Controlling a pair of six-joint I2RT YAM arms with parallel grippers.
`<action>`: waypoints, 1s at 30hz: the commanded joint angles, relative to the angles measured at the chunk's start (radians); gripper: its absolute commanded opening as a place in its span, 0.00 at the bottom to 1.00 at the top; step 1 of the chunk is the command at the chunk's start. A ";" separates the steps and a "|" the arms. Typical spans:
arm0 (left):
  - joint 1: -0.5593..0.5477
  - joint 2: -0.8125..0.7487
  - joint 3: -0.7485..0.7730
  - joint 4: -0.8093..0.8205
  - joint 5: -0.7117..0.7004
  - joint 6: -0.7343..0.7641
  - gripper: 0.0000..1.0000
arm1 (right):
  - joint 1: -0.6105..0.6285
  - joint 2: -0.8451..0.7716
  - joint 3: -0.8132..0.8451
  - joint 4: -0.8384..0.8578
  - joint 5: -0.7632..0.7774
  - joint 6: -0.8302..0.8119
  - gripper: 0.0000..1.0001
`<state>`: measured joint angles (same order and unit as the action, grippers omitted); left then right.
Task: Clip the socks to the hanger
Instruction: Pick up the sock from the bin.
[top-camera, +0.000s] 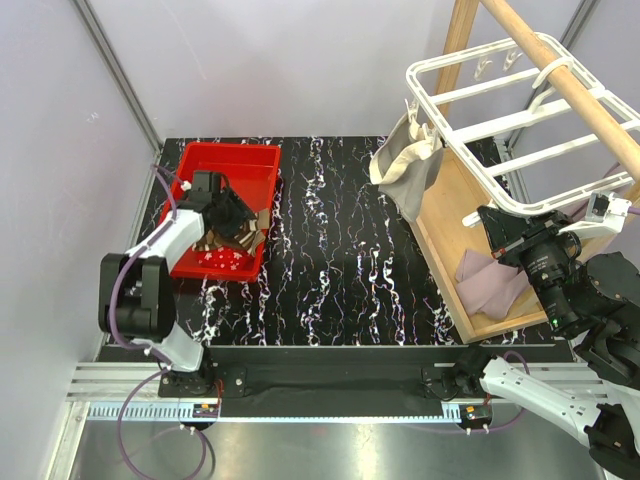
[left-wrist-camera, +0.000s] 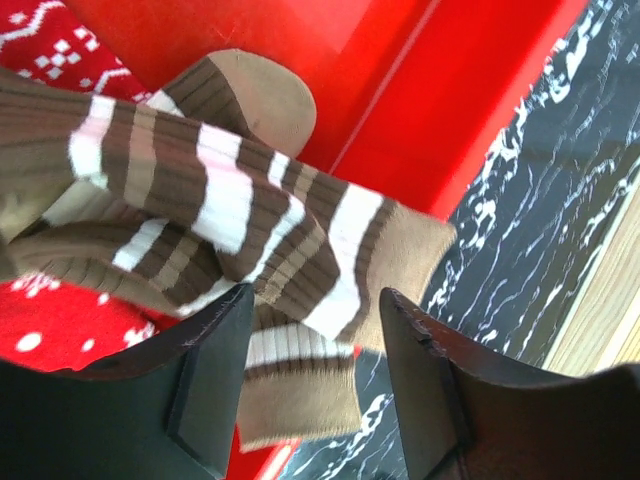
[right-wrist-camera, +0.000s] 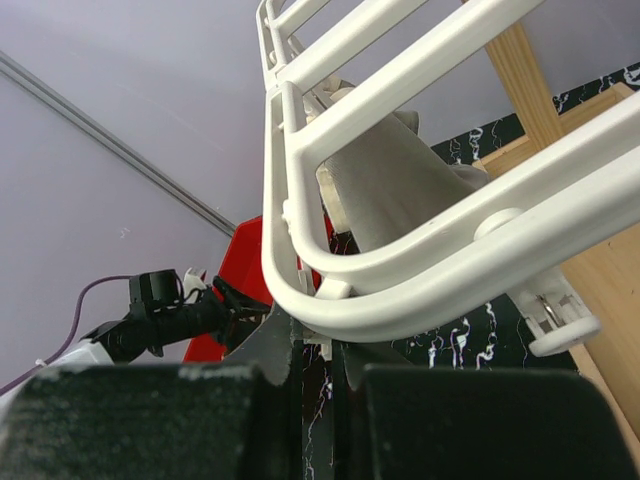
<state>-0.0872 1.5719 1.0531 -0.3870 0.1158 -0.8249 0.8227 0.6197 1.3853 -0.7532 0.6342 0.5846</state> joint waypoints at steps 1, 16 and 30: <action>0.000 0.043 0.065 0.051 0.018 -0.069 0.58 | 0.001 0.014 -0.015 -0.040 -0.057 0.006 0.00; -0.002 -0.015 0.019 0.174 0.048 -0.030 0.00 | 0.000 0.014 -0.026 -0.037 -0.057 0.004 0.00; -0.366 -0.452 -0.054 0.310 0.107 -0.296 0.00 | 0.001 0.017 -0.049 0.043 -0.103 0.012 0.00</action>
<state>-0.3218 1.2308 0.9974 -0.1715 0.3016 -0.9962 0.8215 0.6197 1.3609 -0.7136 0.6186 0.5907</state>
